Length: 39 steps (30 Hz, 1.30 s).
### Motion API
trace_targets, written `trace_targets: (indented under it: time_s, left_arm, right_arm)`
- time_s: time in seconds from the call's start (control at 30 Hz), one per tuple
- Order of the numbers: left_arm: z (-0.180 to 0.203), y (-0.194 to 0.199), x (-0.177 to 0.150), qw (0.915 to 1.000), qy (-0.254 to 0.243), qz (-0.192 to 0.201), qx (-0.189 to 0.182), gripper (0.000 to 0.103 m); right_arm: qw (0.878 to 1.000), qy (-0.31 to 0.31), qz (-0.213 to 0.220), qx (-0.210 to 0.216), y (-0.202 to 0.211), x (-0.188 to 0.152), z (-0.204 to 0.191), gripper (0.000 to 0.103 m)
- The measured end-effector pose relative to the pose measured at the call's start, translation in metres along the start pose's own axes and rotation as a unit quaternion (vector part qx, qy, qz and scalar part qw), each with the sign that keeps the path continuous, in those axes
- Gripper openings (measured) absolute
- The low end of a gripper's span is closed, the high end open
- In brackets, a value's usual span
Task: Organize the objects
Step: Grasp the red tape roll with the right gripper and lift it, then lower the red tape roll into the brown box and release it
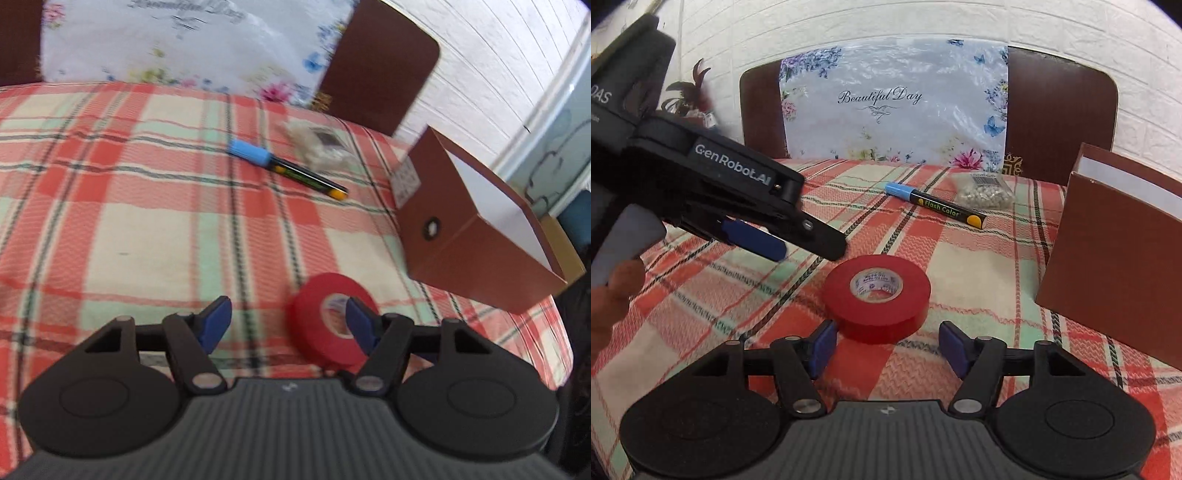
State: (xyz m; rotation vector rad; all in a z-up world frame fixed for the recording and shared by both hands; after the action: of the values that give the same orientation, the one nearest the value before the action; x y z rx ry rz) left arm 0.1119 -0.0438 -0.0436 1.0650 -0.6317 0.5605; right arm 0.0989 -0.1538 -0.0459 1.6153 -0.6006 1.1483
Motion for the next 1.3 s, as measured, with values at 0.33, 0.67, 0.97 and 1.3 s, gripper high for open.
trace_targets:
  time_s: [0.33, 0.67, 0.97, 1.3]
  left_arm:
    - [0.028, -0.014, 0.001, 0.9971, -0.055, -0.032, 0.041, 0.029]
    - [0.220, -0.010, 0.061, 0.9790, -0.168, 0.054, -0.102, 0.029]
    - [0.328, -0.090, 0.048, 0.9675, -0.210, 0.042, -0.134, 0.032]
    - [0.293, -0.054, 0.061, 0.9685, -0.200, 0.097, -0.113, 0.041]
  right_arm:
    - [0.999, 0.028, 0.015, 0.018, -0.008, 0.012, -0.002, 0.066]
    - [0.967, 0.054, 0.170, -0.183, 0.104, 0.071, 0.118, 0.067]
    - [0.948, 0.015, 0.138, -0.286, 0.119, 0.055, 0.243, 0.066]
    - [0.945, -0.039, 0.152, -0.285, 0.118, 0.042, 0.251, 0.076]
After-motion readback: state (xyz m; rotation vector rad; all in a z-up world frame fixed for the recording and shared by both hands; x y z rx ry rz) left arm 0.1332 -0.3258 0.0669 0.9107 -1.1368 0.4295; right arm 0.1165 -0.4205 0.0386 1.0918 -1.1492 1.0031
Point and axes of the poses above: each gripper's, at about its wrist camera, not at the fingertips, and y roughly against the way its jaws point, z to its right, x to its top, the point moved 10 cm from there along -y, roughly the way its jaws point, and after that the axes turned 7 degrees about z, right-handed, at the moved point
